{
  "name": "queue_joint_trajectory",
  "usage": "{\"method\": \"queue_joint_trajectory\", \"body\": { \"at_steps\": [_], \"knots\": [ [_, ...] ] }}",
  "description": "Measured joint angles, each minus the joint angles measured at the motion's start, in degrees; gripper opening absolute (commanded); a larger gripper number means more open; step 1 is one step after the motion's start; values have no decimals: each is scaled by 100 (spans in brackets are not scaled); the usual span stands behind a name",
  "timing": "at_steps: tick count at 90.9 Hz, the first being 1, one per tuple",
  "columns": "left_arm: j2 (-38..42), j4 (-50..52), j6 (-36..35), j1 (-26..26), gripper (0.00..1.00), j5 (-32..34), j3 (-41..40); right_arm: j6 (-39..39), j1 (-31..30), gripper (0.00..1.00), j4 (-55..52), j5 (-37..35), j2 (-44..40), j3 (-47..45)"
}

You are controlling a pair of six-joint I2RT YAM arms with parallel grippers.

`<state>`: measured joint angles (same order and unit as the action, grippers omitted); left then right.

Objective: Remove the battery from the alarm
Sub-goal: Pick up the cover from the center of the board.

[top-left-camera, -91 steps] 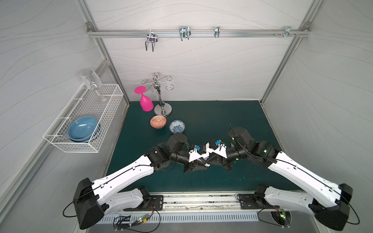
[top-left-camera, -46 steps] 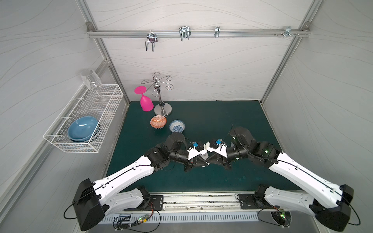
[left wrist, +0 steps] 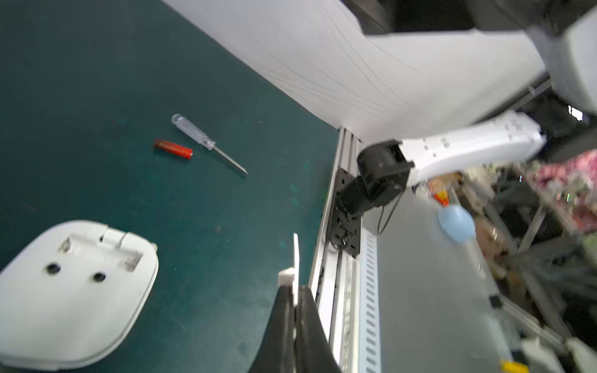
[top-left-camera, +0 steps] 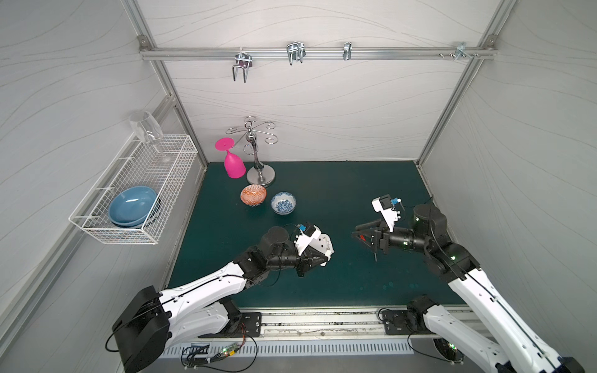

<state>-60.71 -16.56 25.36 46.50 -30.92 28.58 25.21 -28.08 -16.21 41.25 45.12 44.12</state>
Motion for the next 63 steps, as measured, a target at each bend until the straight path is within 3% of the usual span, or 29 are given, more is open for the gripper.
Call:
{"method": "queue_joint_trajectory", "body": {
  "at_steps": [12, 27, 41, 63],
  "knots": [
    [-249, -616, 1624, 0, 0, 407, -9, 1213, -168, 47, 562, 96, 472, -249],
    [-487, -1145, 2935, -2, 0, 706, -103, 2129, -533, 43, 979, 37, 911, -330],
    [-514, -1375, 3484, -2, 0, 826, -219, 2649, -579, 43, 1311, -33, 1200, -363],
    [-514, -1550, 3744, -2, 0, 866, -219, 2927, -686, 41, 1327, -83, 1484, -361]
  ]
}}
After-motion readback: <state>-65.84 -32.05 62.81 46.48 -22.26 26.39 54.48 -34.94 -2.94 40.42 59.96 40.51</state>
